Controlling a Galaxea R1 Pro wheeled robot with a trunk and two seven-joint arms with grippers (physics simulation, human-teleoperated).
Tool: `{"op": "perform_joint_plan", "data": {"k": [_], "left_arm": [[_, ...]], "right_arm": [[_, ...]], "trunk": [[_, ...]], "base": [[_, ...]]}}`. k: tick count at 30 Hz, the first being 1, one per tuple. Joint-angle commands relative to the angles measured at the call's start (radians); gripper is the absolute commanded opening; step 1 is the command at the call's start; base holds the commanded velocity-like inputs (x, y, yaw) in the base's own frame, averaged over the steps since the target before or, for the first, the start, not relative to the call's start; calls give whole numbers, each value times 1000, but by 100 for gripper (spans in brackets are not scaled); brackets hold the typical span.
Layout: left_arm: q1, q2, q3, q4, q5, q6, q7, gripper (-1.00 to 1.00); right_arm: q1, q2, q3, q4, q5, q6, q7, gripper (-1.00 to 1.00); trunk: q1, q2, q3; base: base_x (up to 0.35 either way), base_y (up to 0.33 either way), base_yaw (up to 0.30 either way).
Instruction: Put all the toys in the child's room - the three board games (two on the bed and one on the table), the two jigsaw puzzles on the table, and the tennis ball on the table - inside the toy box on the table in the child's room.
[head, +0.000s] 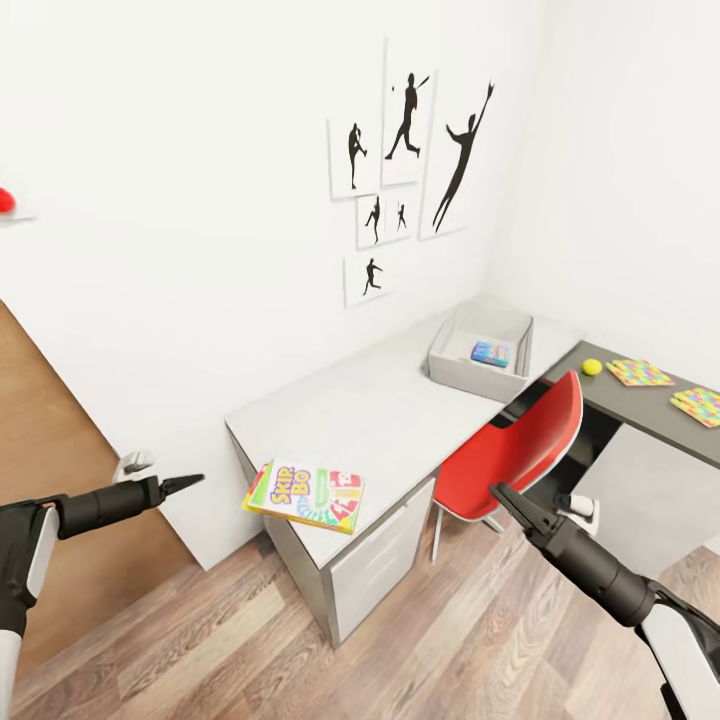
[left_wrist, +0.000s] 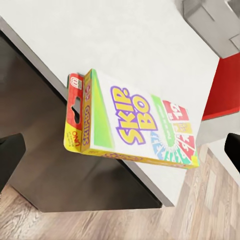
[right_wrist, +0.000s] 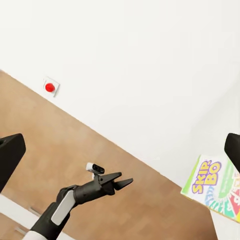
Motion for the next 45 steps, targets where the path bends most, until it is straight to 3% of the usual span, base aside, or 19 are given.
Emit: {"op": "perform_joint_plan", "data": {"k": [1,12,38,45], "left_arm": [[-1,0,6,0,-1,9,-4,100],[-4,0,33,1,-3,16,-4,100],[-6,-3,30,1,-3,28,-4,100],[-6,-5,24,2,-5,60,-3,100]], "right_arm": [[-1,-1,0,0,-5,3,2,100],[-1,-1,2,1,-5,-16,12,100],[0,-1,2,0,-4,-18,16,100],[1,-2,2,0,-4,-18,18,100]], "trunk": [[4,-9,-3],[46,-86,-20],[146,-268,-58],[173,-317,-69]], "base": [[0,0,2],[0,0,0],[0,0,0],[0,0,0]]}}
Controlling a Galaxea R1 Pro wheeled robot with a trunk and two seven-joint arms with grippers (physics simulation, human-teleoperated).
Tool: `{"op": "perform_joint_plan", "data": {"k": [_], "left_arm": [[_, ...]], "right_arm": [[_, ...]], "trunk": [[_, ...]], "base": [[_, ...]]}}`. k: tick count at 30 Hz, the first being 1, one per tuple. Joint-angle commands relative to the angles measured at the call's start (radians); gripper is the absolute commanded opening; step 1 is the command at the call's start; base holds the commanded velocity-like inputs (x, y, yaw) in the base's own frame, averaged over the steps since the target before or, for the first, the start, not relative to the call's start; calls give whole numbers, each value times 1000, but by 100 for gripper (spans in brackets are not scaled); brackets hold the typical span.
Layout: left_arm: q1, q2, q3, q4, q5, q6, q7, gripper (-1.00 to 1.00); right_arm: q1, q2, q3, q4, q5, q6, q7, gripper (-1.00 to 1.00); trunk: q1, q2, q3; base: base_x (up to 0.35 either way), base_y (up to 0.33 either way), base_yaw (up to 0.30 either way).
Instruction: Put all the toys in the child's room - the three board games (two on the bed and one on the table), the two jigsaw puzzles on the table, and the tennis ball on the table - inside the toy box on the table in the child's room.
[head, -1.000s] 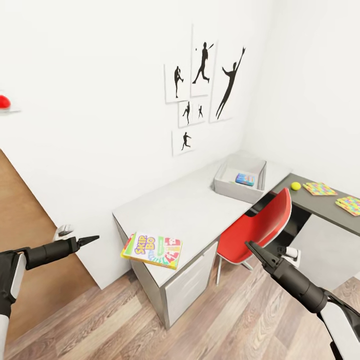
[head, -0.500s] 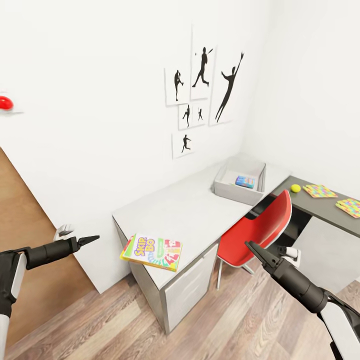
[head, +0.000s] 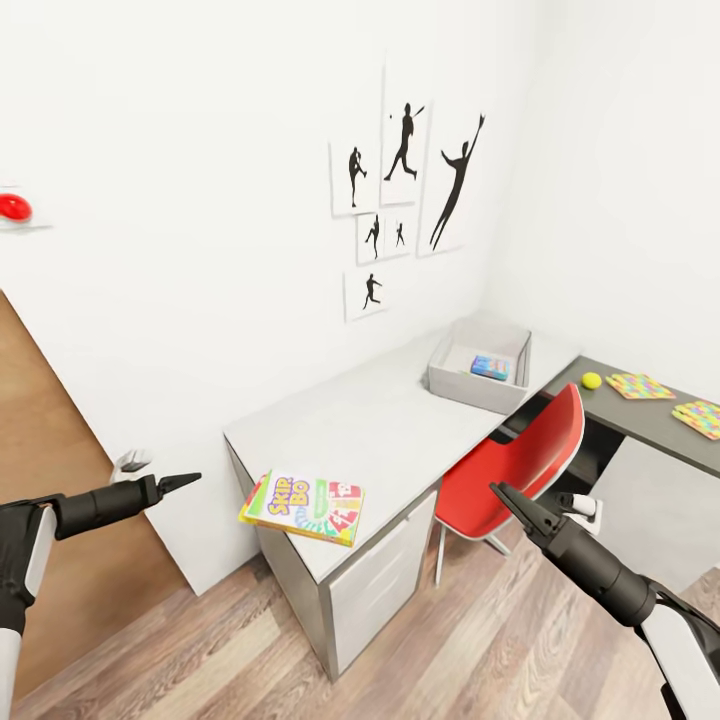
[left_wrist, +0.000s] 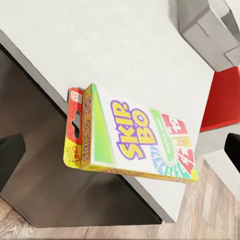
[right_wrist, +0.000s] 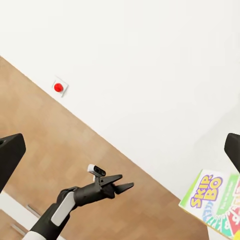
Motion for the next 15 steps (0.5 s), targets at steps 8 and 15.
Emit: {"op": "perform_joint_plan", "data": {"k": [8,15], "left_arm": [[-2,1,4,13,-4,30,-2,100],[-4,1,5,27,-4,34,-2,100]], "right_arm": [[0,-3,-3,0,-6,6,26,100],[0,-5,-4,1,-6,5,32,100]], "trunk": [[31,-57,-13],[58,-106,-24]], "base": [[0,0,0],[0,0,0]]}}
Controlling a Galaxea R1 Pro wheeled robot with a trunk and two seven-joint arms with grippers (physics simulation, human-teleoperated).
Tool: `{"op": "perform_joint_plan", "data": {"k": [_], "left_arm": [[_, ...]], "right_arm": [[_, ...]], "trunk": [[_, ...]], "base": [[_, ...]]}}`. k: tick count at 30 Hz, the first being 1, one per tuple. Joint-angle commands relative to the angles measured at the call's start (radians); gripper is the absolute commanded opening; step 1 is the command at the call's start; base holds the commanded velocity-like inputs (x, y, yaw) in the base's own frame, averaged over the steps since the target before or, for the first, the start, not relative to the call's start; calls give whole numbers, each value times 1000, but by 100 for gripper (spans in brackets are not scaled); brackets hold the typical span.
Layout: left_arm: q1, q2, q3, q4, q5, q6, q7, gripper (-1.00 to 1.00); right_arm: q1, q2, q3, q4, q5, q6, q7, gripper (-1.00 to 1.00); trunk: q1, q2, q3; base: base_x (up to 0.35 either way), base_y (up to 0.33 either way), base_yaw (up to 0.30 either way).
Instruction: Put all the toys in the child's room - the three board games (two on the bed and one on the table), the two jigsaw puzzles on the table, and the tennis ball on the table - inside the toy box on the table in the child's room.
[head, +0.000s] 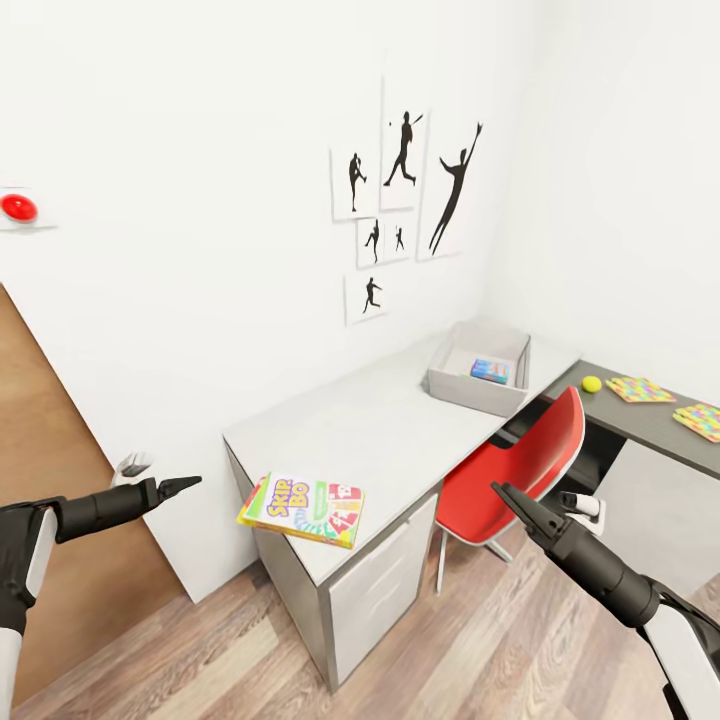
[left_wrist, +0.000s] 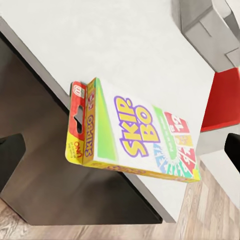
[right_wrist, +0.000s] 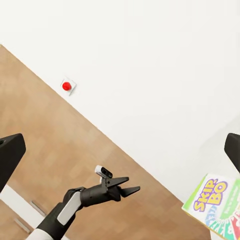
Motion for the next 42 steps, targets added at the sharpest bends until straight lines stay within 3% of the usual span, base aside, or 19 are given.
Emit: {"op": "perform_joint_plan", "data": {"k": [1,18,42], "left_arm": [[-1,0,2,0,-2,8,-5,100],[-1,1,2,1,-2,7,-5,100],[0,1,2,1,-2,4,-6,100]], "right_arm": [[-1,0,0,0,-6,7,0,100],[-1,5,1,0,0,5,0,100],[-1,6,3,1,1,5,-4,100]], "trunk": [[4,-8,-3],[69,-127,-33],[161,-295,-106]], "base": [[0,0,0],[0,0,0],[0,0,0]]}}
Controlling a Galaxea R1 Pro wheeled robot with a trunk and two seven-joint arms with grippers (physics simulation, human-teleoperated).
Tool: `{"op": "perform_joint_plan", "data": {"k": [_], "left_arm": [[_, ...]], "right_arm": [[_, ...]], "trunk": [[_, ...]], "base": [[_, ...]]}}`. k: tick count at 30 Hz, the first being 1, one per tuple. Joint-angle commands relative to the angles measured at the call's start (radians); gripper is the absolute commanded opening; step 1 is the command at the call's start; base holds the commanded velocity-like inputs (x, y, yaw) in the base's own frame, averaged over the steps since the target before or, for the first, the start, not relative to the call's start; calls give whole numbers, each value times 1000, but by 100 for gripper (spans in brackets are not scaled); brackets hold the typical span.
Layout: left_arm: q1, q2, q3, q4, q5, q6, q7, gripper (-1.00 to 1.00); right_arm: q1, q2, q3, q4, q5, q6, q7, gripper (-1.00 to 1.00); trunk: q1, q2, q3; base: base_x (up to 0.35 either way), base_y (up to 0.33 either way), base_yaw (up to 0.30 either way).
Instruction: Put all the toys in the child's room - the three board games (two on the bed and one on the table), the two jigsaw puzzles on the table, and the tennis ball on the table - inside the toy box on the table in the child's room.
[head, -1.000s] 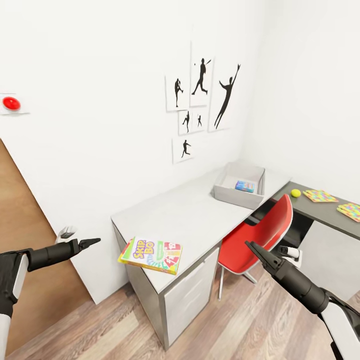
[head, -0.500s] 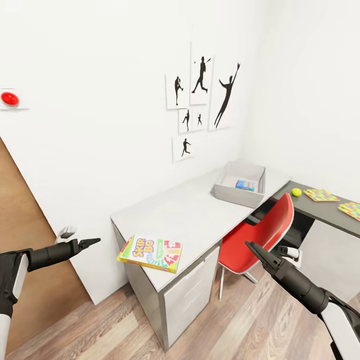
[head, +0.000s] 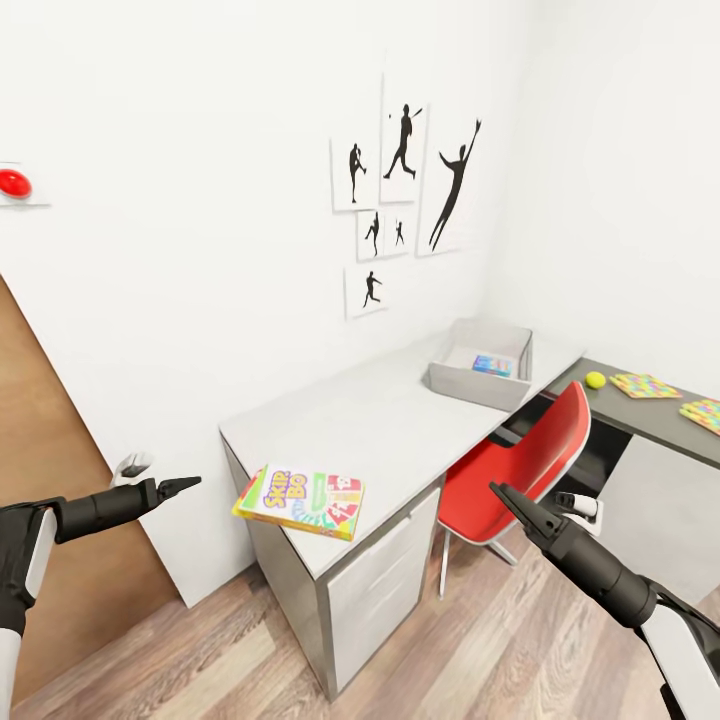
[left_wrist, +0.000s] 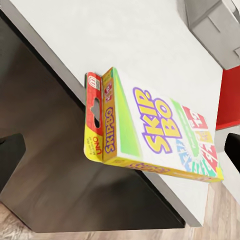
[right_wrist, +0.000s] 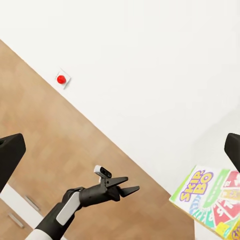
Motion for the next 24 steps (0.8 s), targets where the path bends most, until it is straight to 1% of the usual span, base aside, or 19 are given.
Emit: {"op": "perform_joint_plan", "data": {"k": [1,18,24], "left_arm": [[-1,0,2,0,-2,8,-5,100],[-1,0,5,0,3,9,-7,100],[-1,-1,7,1,7,46,-16,100]], "right_arm": [[-1,0,0,0,-6,6,-1,100],[-1,0,1,0,-5,2,-3,100],[-1,0,0,0,10,1,-3,100]], "trunk": [[4,-8,-4],[69,-127,-58],[92,-169,-76]], "base": [[0,0,0],[0,0,0],[0,0,0]]}}
